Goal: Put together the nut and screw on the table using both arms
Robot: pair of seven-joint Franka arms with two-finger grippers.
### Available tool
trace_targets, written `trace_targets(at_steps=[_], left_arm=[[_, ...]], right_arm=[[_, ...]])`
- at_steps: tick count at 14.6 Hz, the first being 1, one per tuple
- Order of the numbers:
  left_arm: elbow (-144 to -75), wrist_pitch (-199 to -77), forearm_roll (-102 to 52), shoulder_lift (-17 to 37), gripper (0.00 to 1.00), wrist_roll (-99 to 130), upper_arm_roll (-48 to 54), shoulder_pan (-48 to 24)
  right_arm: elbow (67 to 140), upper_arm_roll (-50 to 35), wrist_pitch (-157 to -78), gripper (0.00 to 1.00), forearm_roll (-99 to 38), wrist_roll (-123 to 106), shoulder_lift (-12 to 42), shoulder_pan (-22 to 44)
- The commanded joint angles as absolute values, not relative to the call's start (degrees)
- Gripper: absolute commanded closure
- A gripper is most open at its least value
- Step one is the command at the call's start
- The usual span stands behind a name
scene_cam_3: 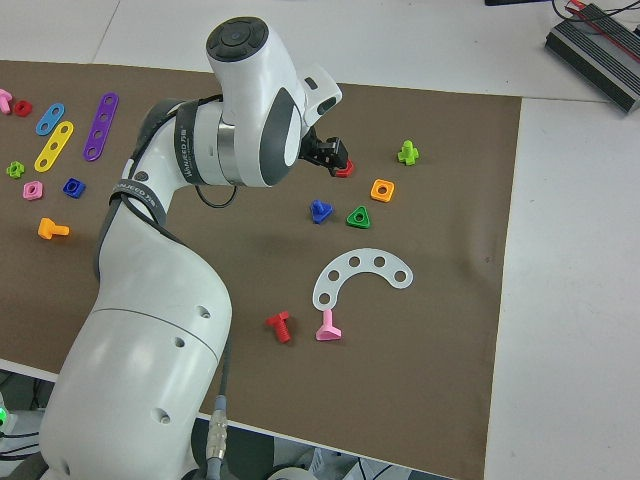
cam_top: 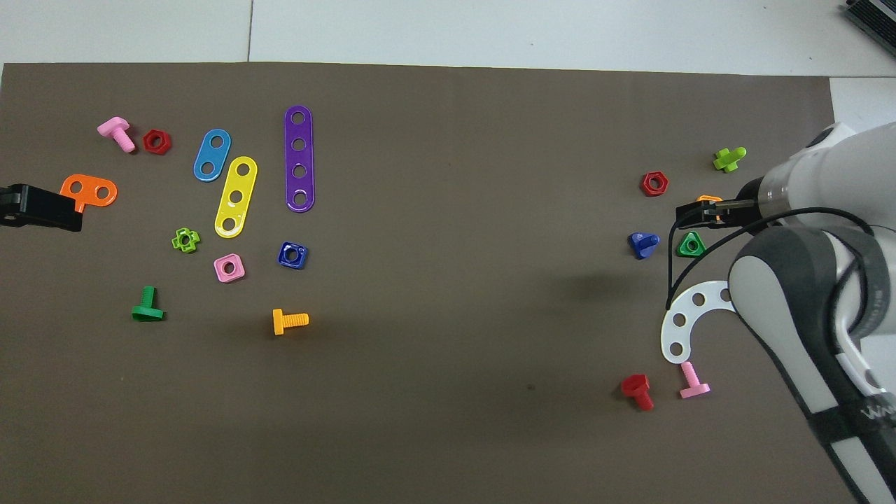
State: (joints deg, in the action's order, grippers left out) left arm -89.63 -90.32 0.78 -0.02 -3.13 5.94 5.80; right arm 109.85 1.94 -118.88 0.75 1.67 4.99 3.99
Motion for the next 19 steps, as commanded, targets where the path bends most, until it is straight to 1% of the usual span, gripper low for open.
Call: trace_targets(at_steps=[1,2,5,8,9,11,12,13,14,16,17,18,19], left_arm=[[-91.05,-90.35,1.41,-1.41,0.0,-2.72,6.33,6.33],[-91.05,-90.35,1.41,-1.41,0.0,-2.72,6.33,5.98],[-91.49,-89.3,1.41,-1.58,0.0,-2.64,6.77,5.36],[-92.19,-90.08,1.06,-1.67,0.0,-2.72,7.12,4.93],[-93.5,-90.87,1.05,-2.37,0.0,-2.38,7.03,3.27],[-99.64,-96.91,1.05,-4.73,0.0,1.38,7.03,0.54],[-102.28,-98.86,1.05,-5.44,0.0,1.67,7.03,-0.95],[-102.74,-99.14,1.05,-4.84,0.0,2.02,7.03,-2.36],[-102.66,-99.49,1.05,-3.62,0.0,2.89,7.03,-4.2],[-102.92,-102.64,1.05,-0.72,0.07,6.84,7.12,-6.84],[-103.09,-104.4,1.05,1.04,0.07,7.46,7.03,-8.77],[-103.44,-106.85,1.05,3.06,0.02,7.73,6.94,-10.18],[-104.49,-109.92,1.05,4.56,0.01,7.65,7.03,-10.46]], right_arm=[[114.07,1.76,-128.11,0.0,-2.02,-4.29,9.39,3.6],[115.47,1.76,-129.97,0.0,-2.11,-5.09,10.1,3.78],[115.75,1.67,-131.65,0.0,-2.2,-6.23,12.47,4.48],[117.24,1.67,-134.19,0.0,-2.29,-7.12,13.0,4.48],[117.25,1.67,-135.43,0.0,-2.46,-7.03,13.88,4.48],[117.25,1.67,-136.49,0.01,-2.55,-6.94,14.67,4.57],[117.33,1.67,-136.58,0.07,-2.46,-7.12,14.85,4.57],[117.6,1.67,-136.76,0.18,-2.55,-7.12,14.94,4.57],[117.77,1.67,-137.02,0.24,-2.55,-6.95,15.03,4.66],[117.77,1.67,-137.02,0.44,-2.55,-6.94,15.47,4.66],[117.77,1.67,-137.2,0.46,-2.64,-6.94,15.82,4.66],[117.77,1.67,-137.37,0.46,-2.72,-6.86,15.91,4.66],[117.77,1.67,-137.29,0.46,-3.07,-6.94,15.91,4.66]])
